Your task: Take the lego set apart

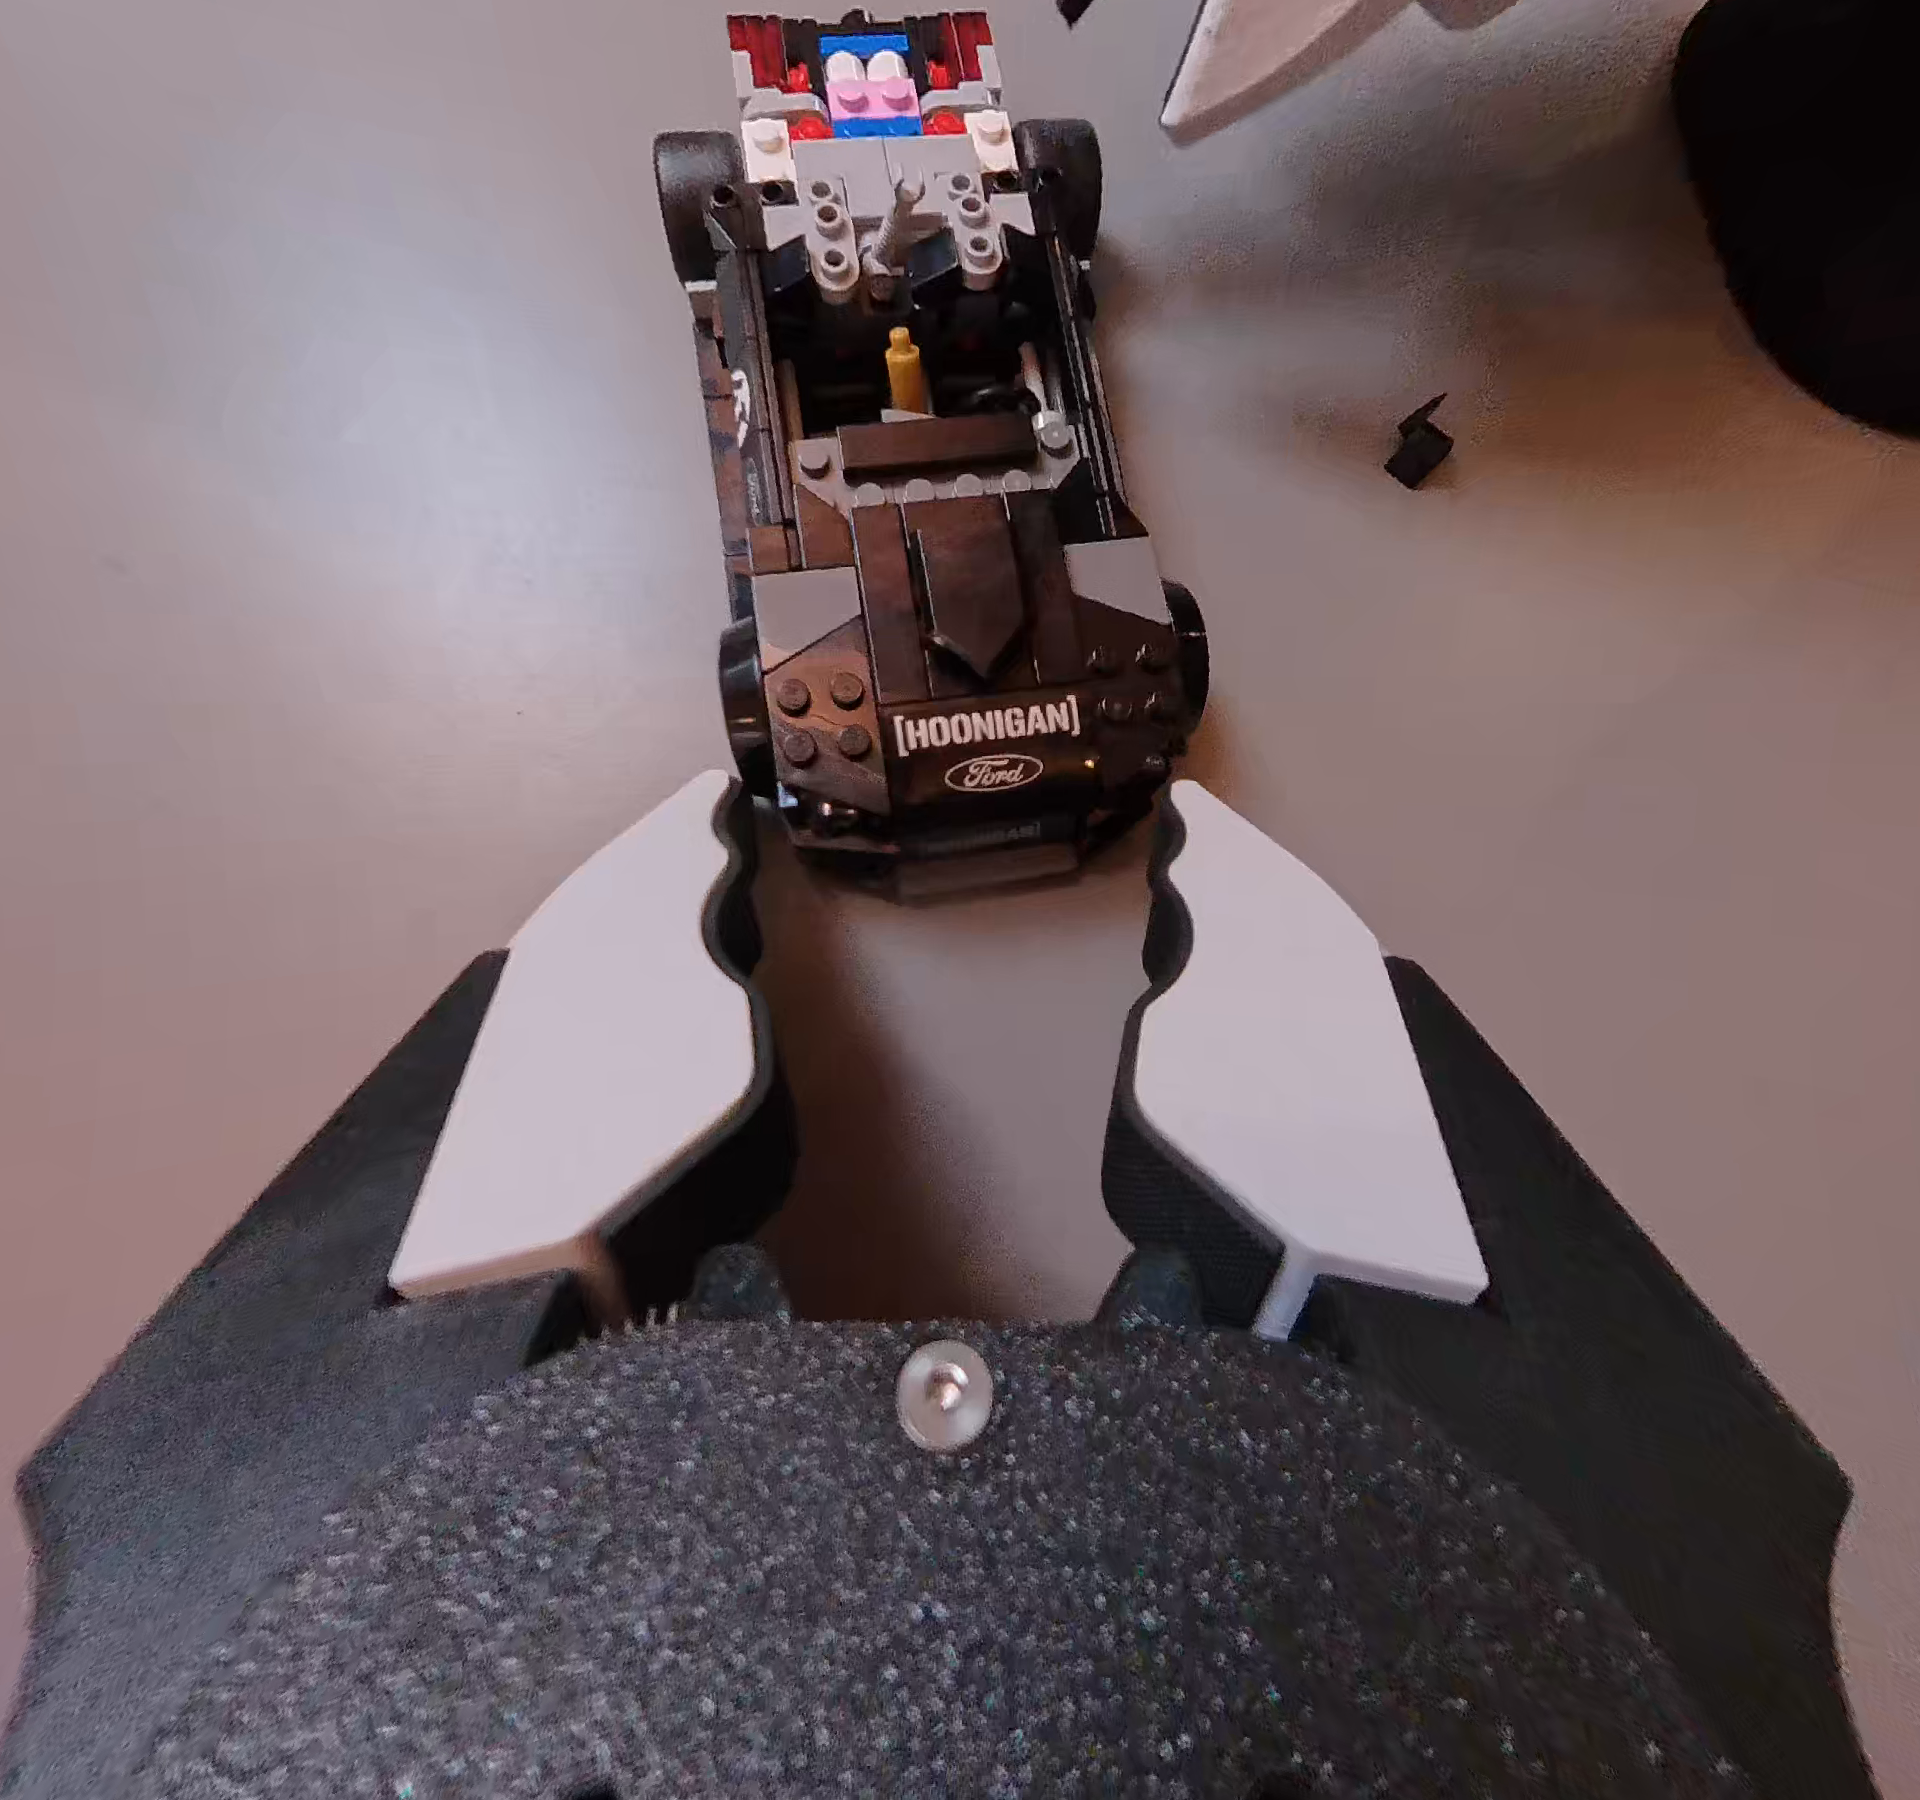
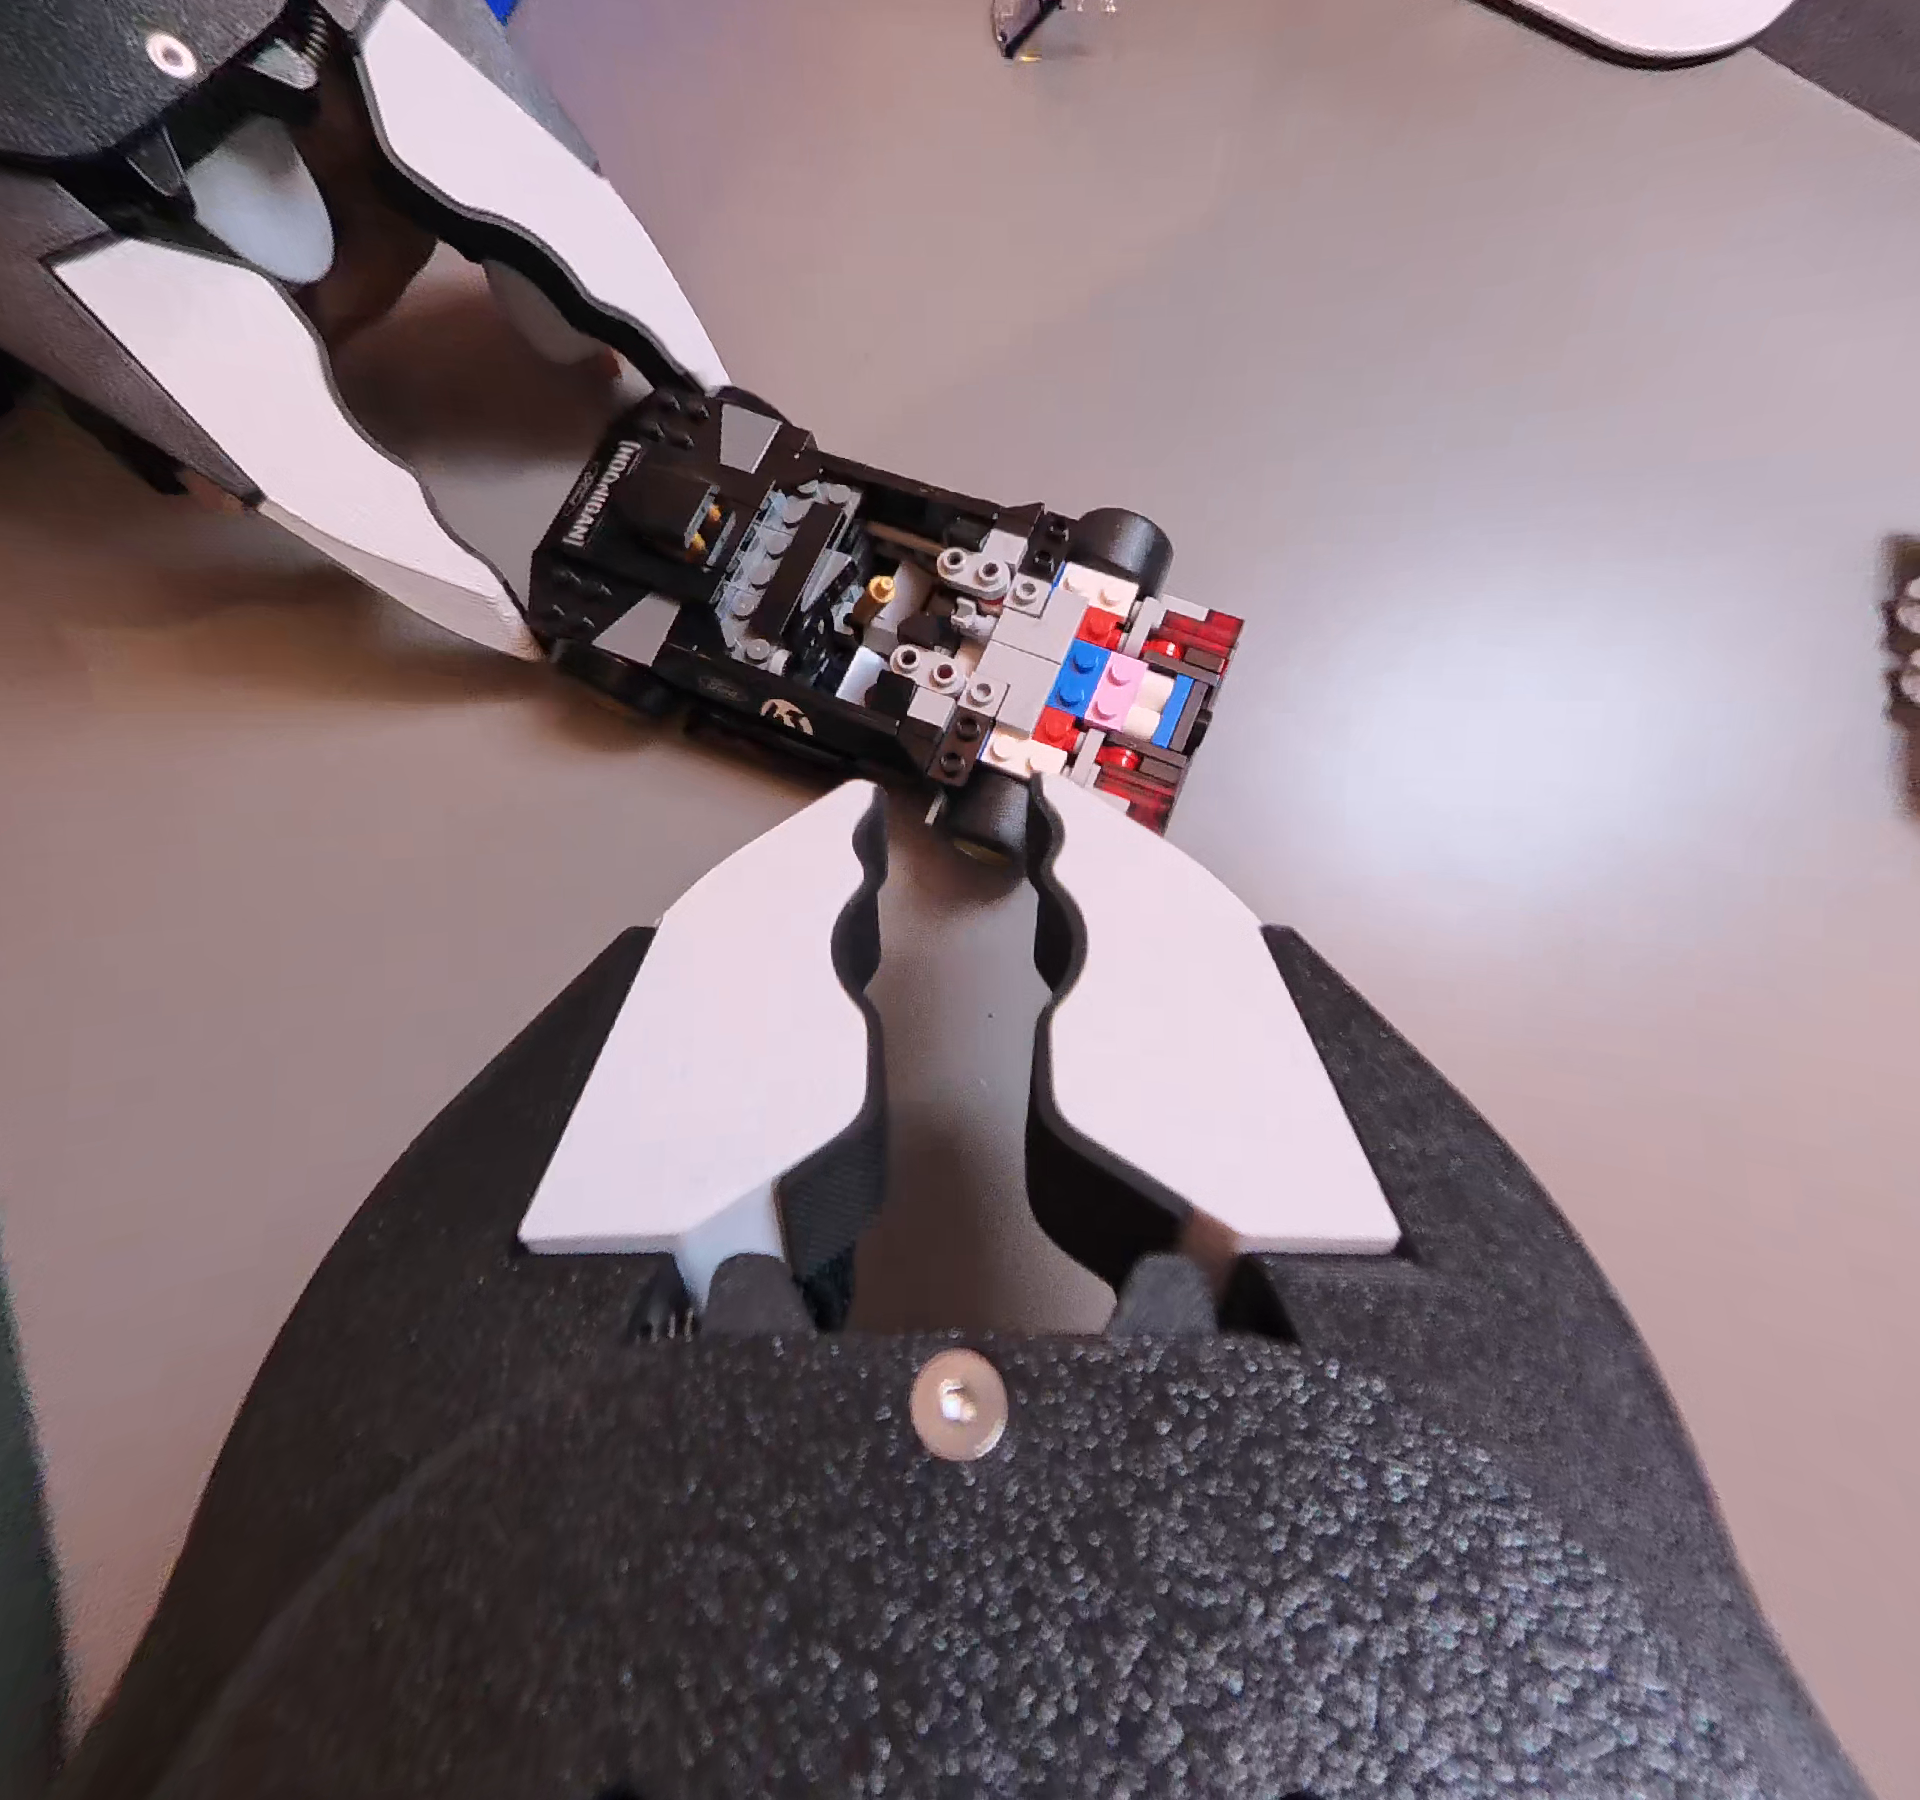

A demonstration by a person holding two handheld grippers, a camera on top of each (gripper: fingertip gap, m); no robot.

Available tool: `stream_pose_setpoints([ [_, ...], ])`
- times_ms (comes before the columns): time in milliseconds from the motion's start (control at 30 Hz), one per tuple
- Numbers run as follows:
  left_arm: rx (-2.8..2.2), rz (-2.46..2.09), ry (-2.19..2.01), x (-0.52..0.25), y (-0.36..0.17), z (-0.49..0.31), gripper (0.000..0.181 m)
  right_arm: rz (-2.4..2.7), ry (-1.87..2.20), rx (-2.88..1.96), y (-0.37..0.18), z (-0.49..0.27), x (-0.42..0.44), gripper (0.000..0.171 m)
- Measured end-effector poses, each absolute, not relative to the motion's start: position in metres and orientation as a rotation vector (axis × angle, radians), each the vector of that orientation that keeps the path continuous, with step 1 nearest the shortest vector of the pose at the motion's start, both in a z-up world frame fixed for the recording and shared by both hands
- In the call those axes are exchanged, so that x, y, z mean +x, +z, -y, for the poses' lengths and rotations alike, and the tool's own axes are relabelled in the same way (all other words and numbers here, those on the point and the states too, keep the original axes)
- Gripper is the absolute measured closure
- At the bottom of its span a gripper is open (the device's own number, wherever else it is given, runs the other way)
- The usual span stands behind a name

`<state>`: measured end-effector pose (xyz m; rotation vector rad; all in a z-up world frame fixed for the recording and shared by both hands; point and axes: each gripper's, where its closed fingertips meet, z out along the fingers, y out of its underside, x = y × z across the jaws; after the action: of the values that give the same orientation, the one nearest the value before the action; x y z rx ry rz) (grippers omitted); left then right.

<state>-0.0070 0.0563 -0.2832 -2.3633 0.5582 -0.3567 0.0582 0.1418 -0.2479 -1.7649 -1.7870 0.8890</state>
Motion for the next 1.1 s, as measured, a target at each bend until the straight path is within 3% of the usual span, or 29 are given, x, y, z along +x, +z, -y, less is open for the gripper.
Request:
stream_pose_setpoints([
  [300,-2.326,-0.565,-0.432,0.008,-0.271,-0.048,0.131,1.803,0.936,-1.724,-0.258,-0.132,0.048,0.144],
  [533,-2.294,-0.593,-0.507,0.013,-0.263,-0.041,0.132,1.817,1.001,-1.711,-0.257,-0.129,0.048,0.154],
  [700,-2.239,-0.552,-0.506,0.006,-0.259,-0.048,0.125,1.791,1.025,-1.675,-0.249,-0.128,0.044,0.152],
  [900,-2.139,-0.549,-0.428,-0.001,-0.252,-0.059,0.135,1.756,1.025,-1.525,-0.226,-0.118,0.037,0.147],
  [1100,-2.125,-0.611,-0.427,0.004,-0.253,-0.055,0.13,1.894,0.974,-1.371,-0.223,-0.096,0.043,0.147],
])
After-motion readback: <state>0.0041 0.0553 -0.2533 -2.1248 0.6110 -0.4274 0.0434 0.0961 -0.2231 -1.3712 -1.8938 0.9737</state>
